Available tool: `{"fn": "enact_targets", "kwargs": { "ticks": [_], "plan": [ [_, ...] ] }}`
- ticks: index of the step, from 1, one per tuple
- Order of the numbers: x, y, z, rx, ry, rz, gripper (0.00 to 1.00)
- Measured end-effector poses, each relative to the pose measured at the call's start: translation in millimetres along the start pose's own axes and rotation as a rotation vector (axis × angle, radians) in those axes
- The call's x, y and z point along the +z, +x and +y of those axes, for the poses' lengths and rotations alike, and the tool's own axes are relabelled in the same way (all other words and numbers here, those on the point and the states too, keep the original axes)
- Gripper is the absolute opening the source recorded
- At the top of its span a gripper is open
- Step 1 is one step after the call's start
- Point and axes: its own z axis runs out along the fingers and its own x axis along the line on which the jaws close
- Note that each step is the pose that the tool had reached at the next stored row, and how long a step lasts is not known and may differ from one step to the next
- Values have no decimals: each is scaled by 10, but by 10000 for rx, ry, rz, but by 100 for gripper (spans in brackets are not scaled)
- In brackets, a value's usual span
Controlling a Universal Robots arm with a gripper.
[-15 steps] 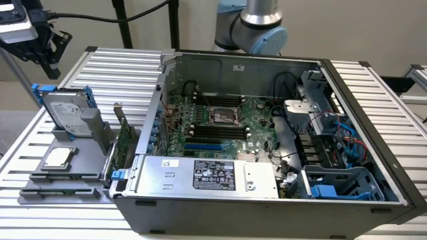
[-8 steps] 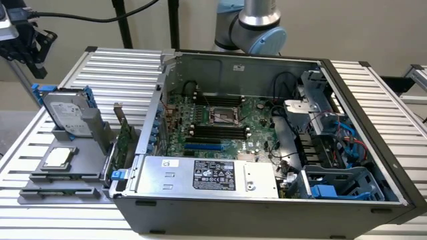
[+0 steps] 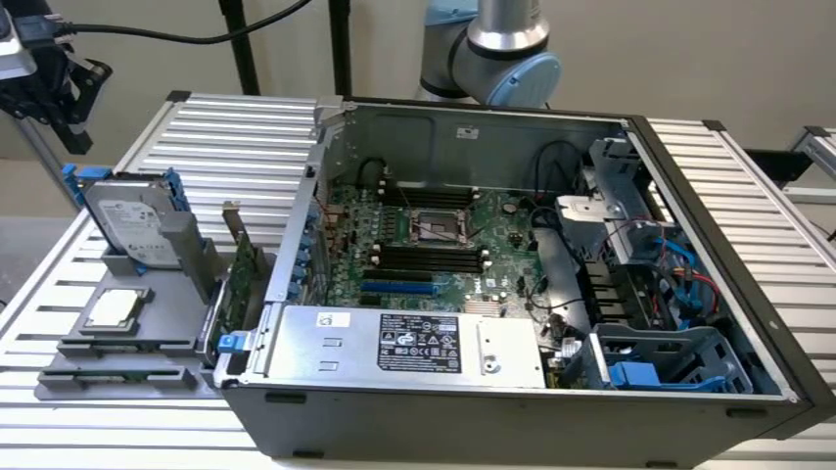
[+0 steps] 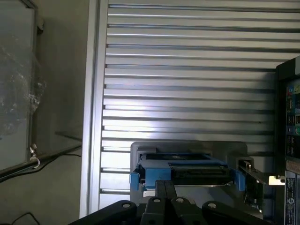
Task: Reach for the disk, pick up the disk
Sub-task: 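Pick up the disk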
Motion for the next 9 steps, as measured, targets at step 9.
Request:
{"fn": "enact_targets", "kwargs": {
  "ticks": [9],
  "plan": [
    [0,1,0,-176,1,8,11]
  ]
}}
